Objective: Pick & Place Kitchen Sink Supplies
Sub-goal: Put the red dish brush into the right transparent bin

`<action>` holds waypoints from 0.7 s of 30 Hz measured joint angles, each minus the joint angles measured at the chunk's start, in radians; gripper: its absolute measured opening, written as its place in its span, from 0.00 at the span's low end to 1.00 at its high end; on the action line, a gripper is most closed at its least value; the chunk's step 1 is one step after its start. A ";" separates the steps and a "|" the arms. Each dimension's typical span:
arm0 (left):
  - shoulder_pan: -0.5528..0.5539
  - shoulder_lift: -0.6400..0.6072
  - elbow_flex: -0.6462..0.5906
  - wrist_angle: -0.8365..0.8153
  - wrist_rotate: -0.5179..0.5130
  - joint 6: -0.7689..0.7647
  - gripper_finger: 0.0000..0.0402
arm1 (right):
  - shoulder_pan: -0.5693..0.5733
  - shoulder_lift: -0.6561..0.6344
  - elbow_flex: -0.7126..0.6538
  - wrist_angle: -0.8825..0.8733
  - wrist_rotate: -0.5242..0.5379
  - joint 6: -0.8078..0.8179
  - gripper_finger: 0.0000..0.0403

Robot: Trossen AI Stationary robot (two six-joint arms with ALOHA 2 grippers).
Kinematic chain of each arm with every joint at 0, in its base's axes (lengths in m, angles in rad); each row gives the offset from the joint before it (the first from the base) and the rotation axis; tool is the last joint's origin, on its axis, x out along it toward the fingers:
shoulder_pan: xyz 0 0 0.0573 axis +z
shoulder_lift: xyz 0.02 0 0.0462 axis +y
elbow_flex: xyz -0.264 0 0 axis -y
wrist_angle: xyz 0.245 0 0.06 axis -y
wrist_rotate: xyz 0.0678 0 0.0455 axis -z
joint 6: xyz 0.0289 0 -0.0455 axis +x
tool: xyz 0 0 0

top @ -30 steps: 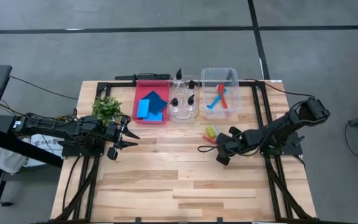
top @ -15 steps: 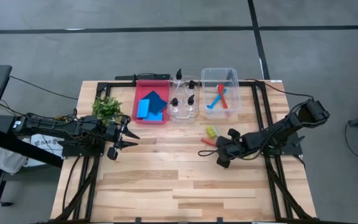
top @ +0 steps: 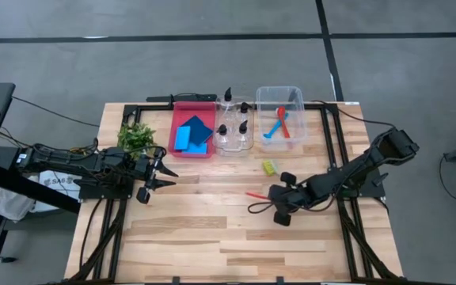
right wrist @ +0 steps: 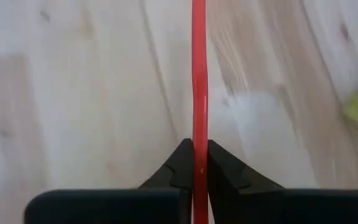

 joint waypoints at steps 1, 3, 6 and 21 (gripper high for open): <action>0.000 0.000 0.000 0.000 0.000 0.000 0.29 | 0.003 0.000 0.015 -0.002 0.002 -0.014 0.06; 0.000 0.000 0.000 0.000 0.000 0.000 0.29 | 0.004 0.000 0.048 -0.006 0.003 -0.046 0.06; 0.000 0.000 0.000 0.000 0.000 0.000 0.29 | 0.004 0.000 0.100 -0.020 0.008 -0.100 0.03; 0.000 0.000 0.000 0.000 0.000 0.000 0.29 | 0.001 -0.001 0.397 -0.192 0.066 -0.332 0.02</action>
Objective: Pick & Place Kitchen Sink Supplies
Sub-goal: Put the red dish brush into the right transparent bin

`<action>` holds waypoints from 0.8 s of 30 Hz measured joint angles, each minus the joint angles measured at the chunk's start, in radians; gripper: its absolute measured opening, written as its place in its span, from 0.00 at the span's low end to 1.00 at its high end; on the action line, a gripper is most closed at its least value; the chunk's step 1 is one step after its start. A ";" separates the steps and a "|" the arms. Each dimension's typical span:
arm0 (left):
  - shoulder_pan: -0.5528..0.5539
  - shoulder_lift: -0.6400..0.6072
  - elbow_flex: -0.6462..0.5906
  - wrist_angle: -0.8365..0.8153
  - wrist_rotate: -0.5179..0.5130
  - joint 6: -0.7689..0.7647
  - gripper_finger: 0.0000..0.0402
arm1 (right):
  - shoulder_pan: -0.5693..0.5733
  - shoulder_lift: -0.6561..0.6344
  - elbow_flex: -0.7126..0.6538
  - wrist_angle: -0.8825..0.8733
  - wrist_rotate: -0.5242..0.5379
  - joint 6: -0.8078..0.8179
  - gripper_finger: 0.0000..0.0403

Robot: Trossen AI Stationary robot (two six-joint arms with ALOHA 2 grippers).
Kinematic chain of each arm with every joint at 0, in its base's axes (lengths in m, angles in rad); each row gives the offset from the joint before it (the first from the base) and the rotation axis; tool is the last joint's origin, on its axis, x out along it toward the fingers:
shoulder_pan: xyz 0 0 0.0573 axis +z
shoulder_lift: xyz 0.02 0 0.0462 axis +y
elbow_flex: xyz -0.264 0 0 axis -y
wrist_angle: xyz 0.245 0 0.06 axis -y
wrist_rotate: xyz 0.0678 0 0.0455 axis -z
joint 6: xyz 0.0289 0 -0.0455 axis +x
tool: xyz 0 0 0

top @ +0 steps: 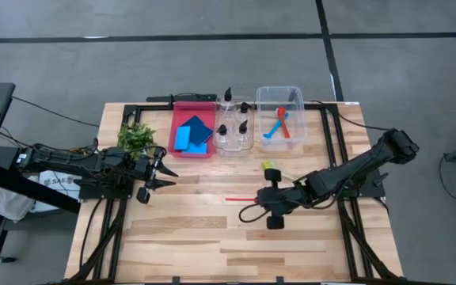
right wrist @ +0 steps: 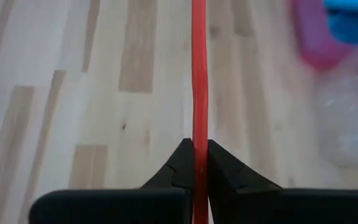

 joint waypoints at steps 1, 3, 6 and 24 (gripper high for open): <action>0.000 0.000 0.000 0.000 0.000 0.000 0.29 | 0.000 0.000 0.021 -0.020 0.019 -0.005 0.02; 0.000 0.000 0.000 0.000 0.000 0.000 0.29 | -0.001 0.000 0.059 -0.066 0.063 -0.019 0.04; 0.000 0.000 0.000 0.000 0.000 0.000 0.29 | -0.005 0.000 0.116 -0.152 0.153 -0.025 0.05; 0.000 0.000 0.000 0.000 0.000 0.000 0.29 | -0.354 -0.001 0.184 -0.309 0.379 0.039 0.03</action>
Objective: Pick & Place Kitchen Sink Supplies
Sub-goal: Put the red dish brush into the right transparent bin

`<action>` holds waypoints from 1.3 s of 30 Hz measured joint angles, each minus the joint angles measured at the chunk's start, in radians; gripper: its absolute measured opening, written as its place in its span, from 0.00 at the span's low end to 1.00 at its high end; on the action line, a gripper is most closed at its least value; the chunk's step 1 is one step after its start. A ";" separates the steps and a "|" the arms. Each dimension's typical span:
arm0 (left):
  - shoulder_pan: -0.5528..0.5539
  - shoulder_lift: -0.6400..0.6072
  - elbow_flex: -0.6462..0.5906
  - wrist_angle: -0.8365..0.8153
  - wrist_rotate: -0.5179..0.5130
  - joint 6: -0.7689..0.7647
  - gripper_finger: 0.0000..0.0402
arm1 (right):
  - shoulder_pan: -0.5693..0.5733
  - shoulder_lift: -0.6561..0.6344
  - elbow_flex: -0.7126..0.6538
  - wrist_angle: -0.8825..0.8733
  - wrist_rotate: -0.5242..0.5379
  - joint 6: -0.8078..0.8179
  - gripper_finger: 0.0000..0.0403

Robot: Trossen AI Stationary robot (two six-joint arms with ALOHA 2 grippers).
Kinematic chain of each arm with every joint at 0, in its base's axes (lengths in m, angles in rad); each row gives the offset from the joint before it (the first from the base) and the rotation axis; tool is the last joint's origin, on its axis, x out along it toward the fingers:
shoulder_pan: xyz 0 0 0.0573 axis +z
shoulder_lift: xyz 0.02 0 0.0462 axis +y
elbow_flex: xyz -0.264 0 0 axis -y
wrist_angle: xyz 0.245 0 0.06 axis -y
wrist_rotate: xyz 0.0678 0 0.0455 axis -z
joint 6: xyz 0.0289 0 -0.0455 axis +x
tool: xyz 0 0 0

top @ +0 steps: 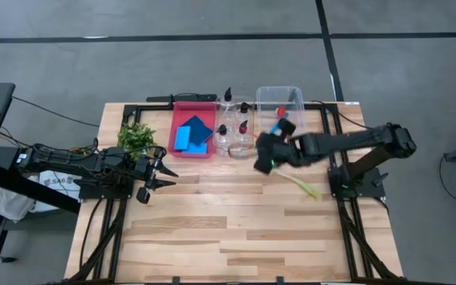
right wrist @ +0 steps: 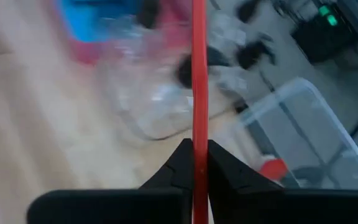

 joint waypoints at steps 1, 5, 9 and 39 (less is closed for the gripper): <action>0.000 0.000 0.000 0.000 0.000 0.000 0.29 | -0.028 0.000 0.000 -0.001 0.009 0.000 0.03; 0.000 0.000 0.000 0.001 0.000 0.000 0.29 | -0.134 0.000 0.000 -0.001 0.039 0.000 0.04; 0.000 0.000 0.000 0.002 0.000 0.003 0.29 | -0.232 0.000 0.000 -0.004 0.038 0.000 0.08; 0.000 0.000 0.000 0.006 0.000 0.030 0.29 | -0.416 0.000 -0.050 -0.032 0.021 0.098 0.18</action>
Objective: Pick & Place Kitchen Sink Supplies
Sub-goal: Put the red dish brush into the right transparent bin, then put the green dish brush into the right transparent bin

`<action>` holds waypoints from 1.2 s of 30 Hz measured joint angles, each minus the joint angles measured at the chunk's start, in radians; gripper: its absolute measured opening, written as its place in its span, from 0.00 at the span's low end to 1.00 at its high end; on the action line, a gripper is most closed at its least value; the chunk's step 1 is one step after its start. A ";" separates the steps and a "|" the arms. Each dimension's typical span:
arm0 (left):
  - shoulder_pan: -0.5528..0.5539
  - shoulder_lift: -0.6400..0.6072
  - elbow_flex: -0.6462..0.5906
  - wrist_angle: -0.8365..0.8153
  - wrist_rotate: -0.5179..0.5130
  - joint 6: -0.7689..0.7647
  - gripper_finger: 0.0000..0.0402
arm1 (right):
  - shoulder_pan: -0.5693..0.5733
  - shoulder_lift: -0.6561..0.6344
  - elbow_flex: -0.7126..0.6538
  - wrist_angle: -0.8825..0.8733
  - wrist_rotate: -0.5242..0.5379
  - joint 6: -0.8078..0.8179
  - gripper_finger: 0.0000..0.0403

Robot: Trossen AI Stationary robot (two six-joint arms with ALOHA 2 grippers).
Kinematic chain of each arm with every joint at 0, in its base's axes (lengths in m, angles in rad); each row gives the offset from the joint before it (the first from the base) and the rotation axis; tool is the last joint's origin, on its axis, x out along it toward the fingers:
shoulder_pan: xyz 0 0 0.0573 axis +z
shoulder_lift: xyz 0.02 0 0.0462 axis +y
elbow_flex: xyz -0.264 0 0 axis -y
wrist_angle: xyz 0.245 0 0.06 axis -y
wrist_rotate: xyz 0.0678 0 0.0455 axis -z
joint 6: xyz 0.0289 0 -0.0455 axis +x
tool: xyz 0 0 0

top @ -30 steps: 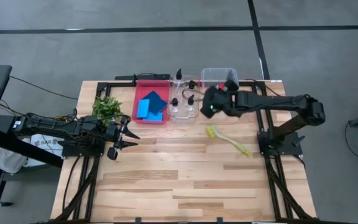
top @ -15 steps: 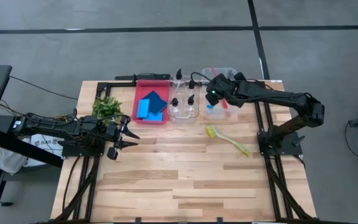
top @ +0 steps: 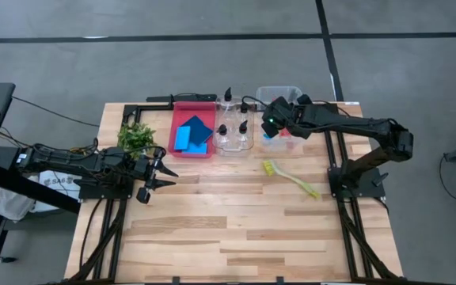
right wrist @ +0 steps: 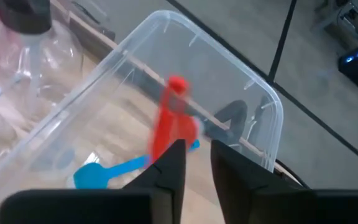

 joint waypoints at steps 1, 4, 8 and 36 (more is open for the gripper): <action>0.000 0.000 0.000 0.000 0.000 0.000 0.29 | 0.000 0.000 0.000 -0.009 0.000 0.001 0.19; 0.000 0.000 0.000 0.000 0.000 0.000 0.29 | -0.001 0.000 0.000 -0.041 0.002 0.026 0.25; 0.000 0.000 0.000 0.000 0.000 0.000 0.29 | -0.004 0.000 0.000 -0.080 0.007 0.050 0.31; 0.000 0.000 0.000 0.000 0.000 0.000 0.29 | 0.355 0.000 0.000 -0.161 0.217 -0.109 0.25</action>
